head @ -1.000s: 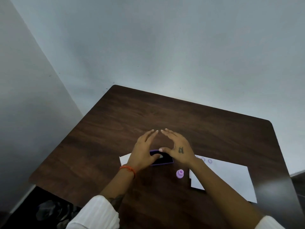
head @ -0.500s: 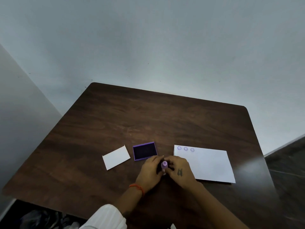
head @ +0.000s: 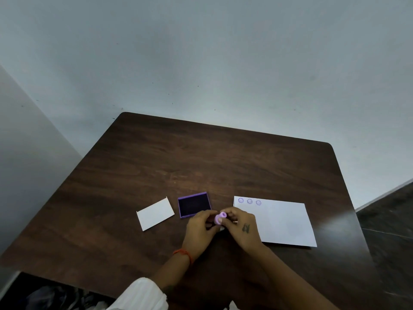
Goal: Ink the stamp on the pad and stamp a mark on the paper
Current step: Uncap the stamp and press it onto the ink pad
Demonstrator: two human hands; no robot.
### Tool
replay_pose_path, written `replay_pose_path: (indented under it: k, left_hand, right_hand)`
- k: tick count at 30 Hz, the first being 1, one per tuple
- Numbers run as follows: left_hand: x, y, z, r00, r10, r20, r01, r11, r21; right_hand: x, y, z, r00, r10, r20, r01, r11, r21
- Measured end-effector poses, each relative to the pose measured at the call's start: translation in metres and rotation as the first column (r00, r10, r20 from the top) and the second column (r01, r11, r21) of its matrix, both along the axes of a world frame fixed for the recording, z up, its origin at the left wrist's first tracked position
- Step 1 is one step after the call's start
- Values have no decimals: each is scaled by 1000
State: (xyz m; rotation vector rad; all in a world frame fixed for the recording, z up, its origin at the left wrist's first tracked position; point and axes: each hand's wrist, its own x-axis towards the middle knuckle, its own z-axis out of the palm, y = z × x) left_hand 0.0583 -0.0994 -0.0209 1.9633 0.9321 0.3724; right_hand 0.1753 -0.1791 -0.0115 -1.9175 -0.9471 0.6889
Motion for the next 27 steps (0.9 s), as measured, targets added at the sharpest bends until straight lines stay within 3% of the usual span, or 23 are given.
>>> replay_pose_path:
  k: [8,18,21,27]
  left_hand:
    - [-3,2,6,997,61,46,-59,997,-47]
    - [-6,8,10,998,55,27,-55,998,22]
    - [-6,8,11,999,38,31,-40,998,48]
    - [-8,10,11,999,26,48,-28,999,41]
  right_hand:
    - [-2,4,4,982,-59,-181,53,998,-33]
    - [2,5,10,912,-51,-407,51,999,-13]
    - [2,6,12,903,-106,-416,89,994,-59]
    - [5,7,17,914,-55,-402,26,997,-76]
